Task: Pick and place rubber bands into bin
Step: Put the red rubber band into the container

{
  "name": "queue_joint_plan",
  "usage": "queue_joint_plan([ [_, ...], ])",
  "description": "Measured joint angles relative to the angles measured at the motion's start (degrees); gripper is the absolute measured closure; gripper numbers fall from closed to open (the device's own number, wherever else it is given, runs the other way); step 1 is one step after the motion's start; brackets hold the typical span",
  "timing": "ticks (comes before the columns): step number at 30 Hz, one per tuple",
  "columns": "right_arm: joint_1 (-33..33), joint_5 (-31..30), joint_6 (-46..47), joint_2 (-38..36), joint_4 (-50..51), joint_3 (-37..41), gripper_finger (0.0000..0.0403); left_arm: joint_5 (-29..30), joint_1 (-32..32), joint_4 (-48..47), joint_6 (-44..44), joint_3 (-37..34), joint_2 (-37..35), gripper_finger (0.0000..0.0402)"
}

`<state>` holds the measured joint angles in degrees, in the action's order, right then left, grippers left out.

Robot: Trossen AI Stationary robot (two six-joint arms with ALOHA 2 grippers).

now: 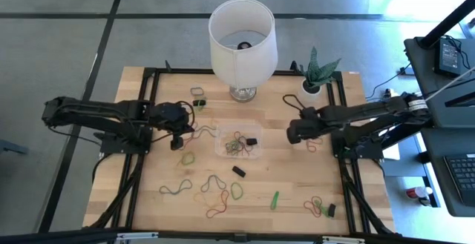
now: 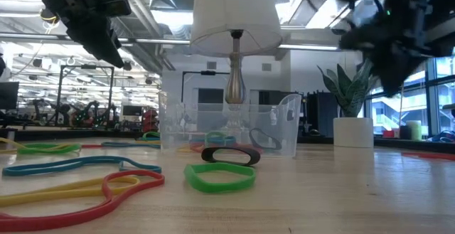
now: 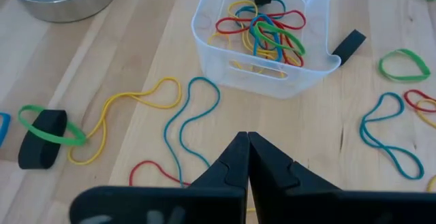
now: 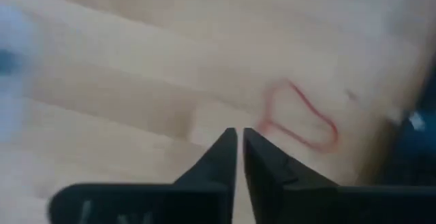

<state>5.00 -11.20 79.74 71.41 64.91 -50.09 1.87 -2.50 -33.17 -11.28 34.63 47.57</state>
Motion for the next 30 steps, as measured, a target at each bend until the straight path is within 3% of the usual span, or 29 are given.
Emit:
queue_joint_plan([
  [7, -2.2, 8.5, 1.1, 3.0, -4.4, 7.6, 0.0293, 0.0, 0.0, 0.0, 0.0, 0.0, 0.0, 0.0399],
  [15, -2.2, 9.0, 4.0, 3.7, -13.9, 16.6, 0.0207, 0.0, 0.0, 0.8, -1.7, 0.0, 0.0, 0.0399],
  [19, -2.2, 8.9, 4.1, 3.3, -17.4, 20.9, 0.0187, 0.0, 0.0, 2.5, -1.7, 0.0, 0.0, 0.04],
  [24, -2.2, 8.4, 4.2, 3.0, -19.3, 22.3, 0.0211, 0.1, 0.0, 4.8, -1.7, 0.0, 0.0, 0.0399],
  [30, -2.2, 6.8, 2.4, 3.5, -20.2, 21.0, 0.0335, 0.1, 0.0, 6.1, -1.7, 0.0, 0.0, 0.0399],
])
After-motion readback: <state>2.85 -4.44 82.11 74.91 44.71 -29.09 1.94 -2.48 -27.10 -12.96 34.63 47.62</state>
